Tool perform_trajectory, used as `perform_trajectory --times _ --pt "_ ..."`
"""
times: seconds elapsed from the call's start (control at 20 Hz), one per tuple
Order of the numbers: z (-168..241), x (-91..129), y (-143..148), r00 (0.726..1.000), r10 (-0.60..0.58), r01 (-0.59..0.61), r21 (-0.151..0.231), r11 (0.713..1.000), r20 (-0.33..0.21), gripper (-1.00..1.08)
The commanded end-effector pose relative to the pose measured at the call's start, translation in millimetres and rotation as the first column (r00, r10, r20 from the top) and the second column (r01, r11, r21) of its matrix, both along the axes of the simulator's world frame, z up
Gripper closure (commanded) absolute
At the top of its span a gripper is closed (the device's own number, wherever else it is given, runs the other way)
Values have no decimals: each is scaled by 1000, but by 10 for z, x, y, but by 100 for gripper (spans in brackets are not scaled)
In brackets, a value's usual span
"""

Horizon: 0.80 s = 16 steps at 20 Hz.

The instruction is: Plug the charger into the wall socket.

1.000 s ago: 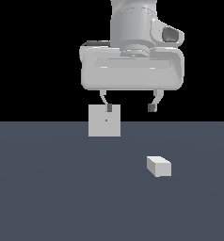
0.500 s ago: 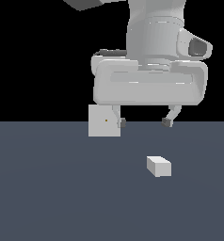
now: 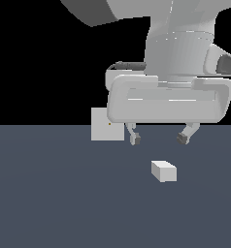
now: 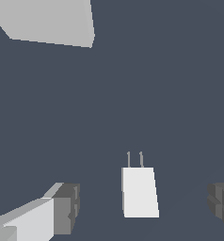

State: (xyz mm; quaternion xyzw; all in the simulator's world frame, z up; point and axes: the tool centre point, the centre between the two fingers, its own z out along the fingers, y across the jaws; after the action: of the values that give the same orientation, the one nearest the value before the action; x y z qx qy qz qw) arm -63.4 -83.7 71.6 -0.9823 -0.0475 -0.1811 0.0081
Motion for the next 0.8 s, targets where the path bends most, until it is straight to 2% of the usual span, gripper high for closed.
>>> perform_trajectory --times 0.0,0.75 --pt "-37 -4 -23 1000 4 -4 2 1000 14 -92" --pt "-136 -14 -62 1000 9 -9 4 1000 28 -92"
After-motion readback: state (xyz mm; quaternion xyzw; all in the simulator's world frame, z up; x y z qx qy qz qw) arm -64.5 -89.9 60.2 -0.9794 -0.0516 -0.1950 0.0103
